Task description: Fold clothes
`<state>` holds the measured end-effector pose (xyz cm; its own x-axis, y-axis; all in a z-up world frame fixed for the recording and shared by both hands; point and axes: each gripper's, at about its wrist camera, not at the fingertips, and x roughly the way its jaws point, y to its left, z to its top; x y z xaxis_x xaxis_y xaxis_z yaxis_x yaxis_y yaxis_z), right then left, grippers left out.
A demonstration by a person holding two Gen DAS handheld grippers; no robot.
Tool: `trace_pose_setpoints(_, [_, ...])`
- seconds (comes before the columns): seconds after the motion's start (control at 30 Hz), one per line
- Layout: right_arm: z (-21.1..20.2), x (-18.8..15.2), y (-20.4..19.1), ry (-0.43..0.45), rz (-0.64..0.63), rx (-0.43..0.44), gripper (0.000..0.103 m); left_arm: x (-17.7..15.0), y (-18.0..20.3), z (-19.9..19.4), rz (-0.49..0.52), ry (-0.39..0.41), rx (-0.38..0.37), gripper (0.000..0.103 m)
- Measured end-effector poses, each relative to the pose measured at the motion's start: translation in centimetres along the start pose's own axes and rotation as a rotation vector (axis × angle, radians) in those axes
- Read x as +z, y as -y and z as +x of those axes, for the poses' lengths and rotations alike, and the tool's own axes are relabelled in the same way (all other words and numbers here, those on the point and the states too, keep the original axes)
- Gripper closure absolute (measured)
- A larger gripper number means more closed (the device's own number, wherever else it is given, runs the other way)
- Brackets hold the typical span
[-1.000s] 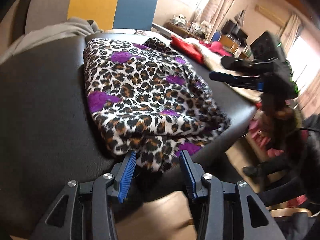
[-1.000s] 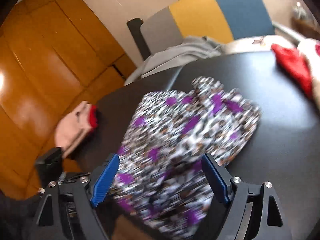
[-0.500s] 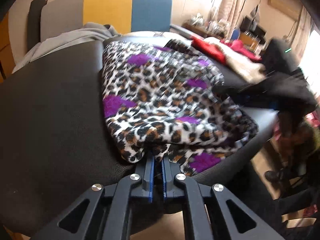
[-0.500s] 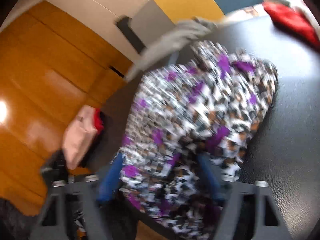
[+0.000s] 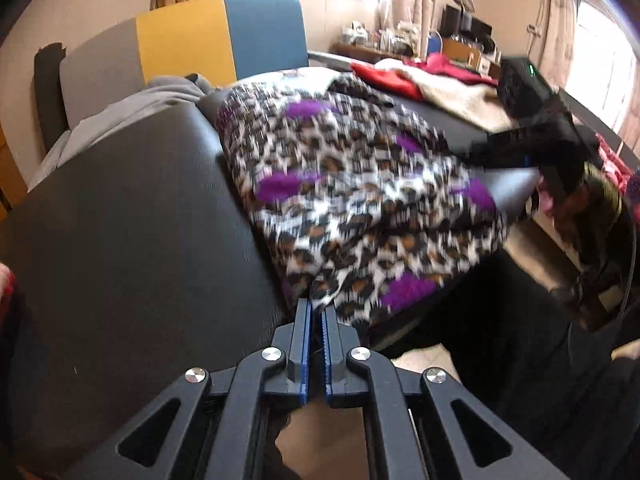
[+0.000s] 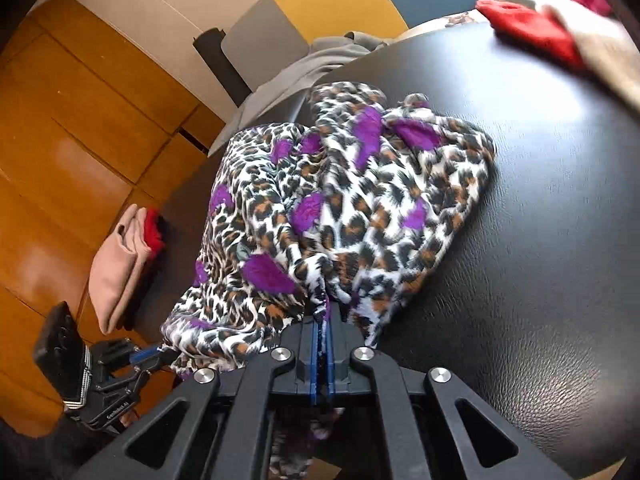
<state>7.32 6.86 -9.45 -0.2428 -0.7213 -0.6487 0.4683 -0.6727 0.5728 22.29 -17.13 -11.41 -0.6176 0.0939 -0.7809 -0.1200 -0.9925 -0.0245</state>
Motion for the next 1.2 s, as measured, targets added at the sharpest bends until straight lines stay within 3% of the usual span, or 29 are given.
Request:
trace_pose_setpoints(0.17, [-1.1, 0.2, -2.5, 0.011, -0.096, 0.021, 0.098, -1.6, -1.3, -0.4, -0.104, -0.017, 0.002, 0.1])
trace_pose_setpoints(0.27, [-2.5, 0.2, -3.1, 0.024, -0.07, 0.146, 0.098, -1.7, -1.6, -1.9, -0.145, 0.03, -0.011, 0.1])
trace_pose_setpoints(0.33, [-2.3, 0.1, -3.6, 0.009, -0.07, 0.128, 0.096, -0.8, -1.1, -2.6, -0.118, 0.07, -0.038, 0.094])
trace_pose_setpoints(0.4, [-1.5, -0.1, -3.4, -0.014, -0.073, 0.075, 0.095, 0.1, 0.3, -2.5, -0.031, 0.096, -0.017, 0.086])
trace_pose_setpoints(0.53, [-0.4, 0.3, -2.0, -0.029, 0.006, 0.067, 0.094, 2.0, 2.2, 0.5, 0.143, 0.032, -0.032, 0.08])
trace_pose_setpoints(0.67, [0.0, 0.2, -1.5, -0.026, 0.04, 0.113, 0.088, 3.2, 1.9, 2.3, 0.145, 0.006, -0.047, 0.08])
trace_pose_setpoints(0.7, [0.4, 0.2, -1.5, -0.033, 0.041, 0.11, 0.081, 3.5, 1.8, 2.7, 0.142, 0.002, -0.05, 0.085])
trace_pose_setpoints(0.73, [0.4, 0.1, -1.4, -0.039, 0.039, 0.104, 0.08, 3.8, 1.7, 3.1, 0.14, -0.003, -0.053, 0.098])
trace_pose_setpoints(0.87, [0.2, 0.0, -0.9, -0.028, 0.027, 0.073, 0.082, 3.8, 0.1, 0.1, 0.074, 0.06, -0.114, 0.1])
trace_pose_setpoints(1.0, [0.1, 0.2, -0.3, -0.024, 0.016, 0.058, 0.085, 2.1, -0.8, -2.9, 0.078, 0.078, -0.136, 0.103])
trace_pose_setpoints(1.1, [0.2, 0.4, 0.5, -0.019, 0.015, 0.051, 0.091, 0.3, -0.4, -2.7, 0.131, 0.003, -0.078, 0.103])
trace_pose_setpoints(1.2, [0.1, 0.8, 0.9, -0.017, 0.029, 0.054, 0.091, -0.6, -1.1, -1.6, 0.068, -0.038, -0.097, 0.103])
